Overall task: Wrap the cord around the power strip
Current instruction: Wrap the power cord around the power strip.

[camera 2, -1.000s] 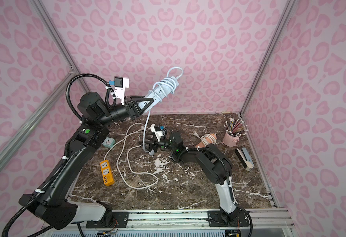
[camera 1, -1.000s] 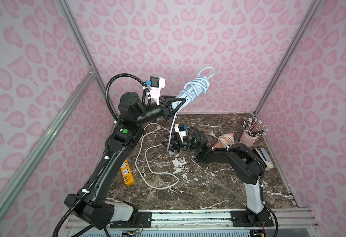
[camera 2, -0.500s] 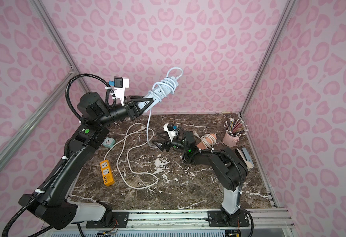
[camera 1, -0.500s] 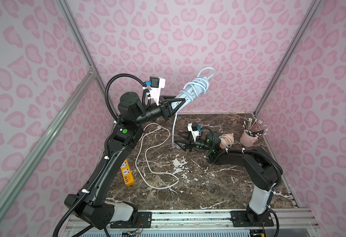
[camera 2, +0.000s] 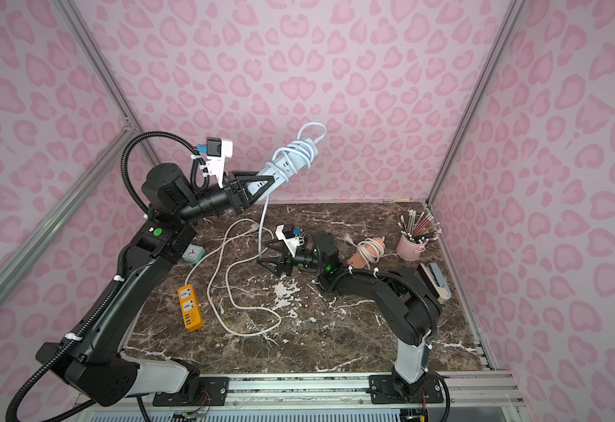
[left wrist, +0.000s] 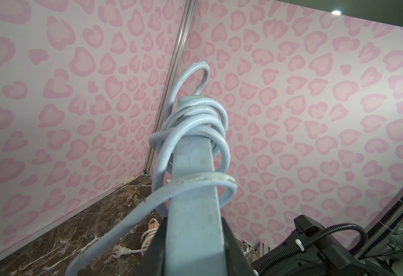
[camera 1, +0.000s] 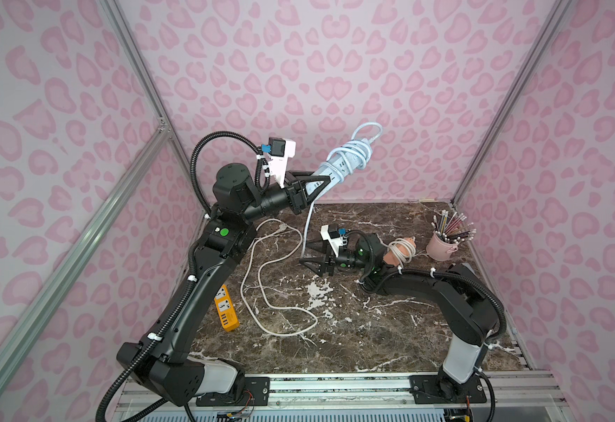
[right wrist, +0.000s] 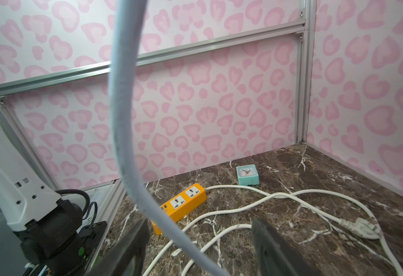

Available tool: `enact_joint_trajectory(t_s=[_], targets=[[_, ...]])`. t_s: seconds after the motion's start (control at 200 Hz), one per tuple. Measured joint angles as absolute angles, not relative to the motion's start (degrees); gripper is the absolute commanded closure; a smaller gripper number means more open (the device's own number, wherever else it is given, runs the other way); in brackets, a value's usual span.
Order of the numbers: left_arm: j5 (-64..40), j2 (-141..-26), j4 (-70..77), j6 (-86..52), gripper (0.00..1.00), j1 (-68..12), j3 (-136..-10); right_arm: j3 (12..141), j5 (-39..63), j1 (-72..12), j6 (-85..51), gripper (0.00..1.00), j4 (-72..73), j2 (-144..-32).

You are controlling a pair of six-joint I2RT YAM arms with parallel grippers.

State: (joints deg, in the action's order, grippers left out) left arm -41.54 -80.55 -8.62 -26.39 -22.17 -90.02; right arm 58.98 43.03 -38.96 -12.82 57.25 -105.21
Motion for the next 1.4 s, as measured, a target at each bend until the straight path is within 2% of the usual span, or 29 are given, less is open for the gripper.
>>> enact_joint_trajectory(t_s=[0.08, 0.12, 0.18, 0.26, 0.3, 0.43, 0.68, 0.83, 0.965, 1.115, 1.235, 1.305, 1.405], targets=[[-41.6, -80.6, -8.5, -26.4, 0.97, -22.2, -89.9, 61.4, 43.2, -39.9, -12.6, 0.32, 56.5, -106.9], [-41.6, -80.5, -8.5, -26.4, 0.97, -22.2, -89.9, 62.3, 43.0, -40.4, -12.6, 0.37, 56.4, -107.7], [-41.5, -80.4, -8.4, -26.4, 0.97, -22.2, -89.8, 63.6, 42.7, -40.9, -12.3, 0.5, 56.1, -108.9], [-41.1, -79.7, -8.4, -26.4, 0.97, -21.7, -89.3, 64.0, 40.9, -41.1, -12.0, 0.76, 55.8, -110.1], [-40.7, -79.0, -8.1, -26.4, 0.97, -21.0, -88.6, 63.3, 39.7, -40.8, -11.9, 0.86, 55.8, -110.1], [-39.1, -76.1, -6.3, -28.0, 0.97, -16.6, -84.4, 59.3, 34.9, -38.0, -12.0, 1.0, 56.0, -108.7], [-37.2, -74.3, -5.9, -27.7, 0.97, -7.9, -82.1, 58.1, 25.2, -37.1, 0.8, 1.0, 43.4, -101.1], [-35.9, -74.1, -11.0, -24.1, 0.97, -3.4, -82.2, 58.0, 15.5, -37.1, 10.2, 1.0, 34.5, -97.0], [-31.9, -75.4, -17.0, -18.6, 0.97, -2.7, -83.3, 58.0, 6.5, -38.5, 18.2, 1.0, 28.8, -93.3], [-17.2, -79.3, -24.3, -8.9, 0.97, -5.5, -83.4, 58.2, 0.2, -43.3, 29.2, 1.0, 25.8, -89.1], [-7.1, -83.5, -30.2, -2.5, 0.97, -9.7, -80.6, 62.7, -3.9, -43.3, 36.8, 1.0, 22.3, -88.5], [-3.9, -85.6, -35.0, -0.1, 0.97, -12.6, -79.0, 67.4, -4.8, -42.6, 40.2, 1.0, 20.0, -88.8], [-4.9, -87.7, -40.9, 2.8, 0.97, -17.5, -78.6, 76.1, -3.1, -40.4, 43.8, 1.0, 17.1, -91.3]])
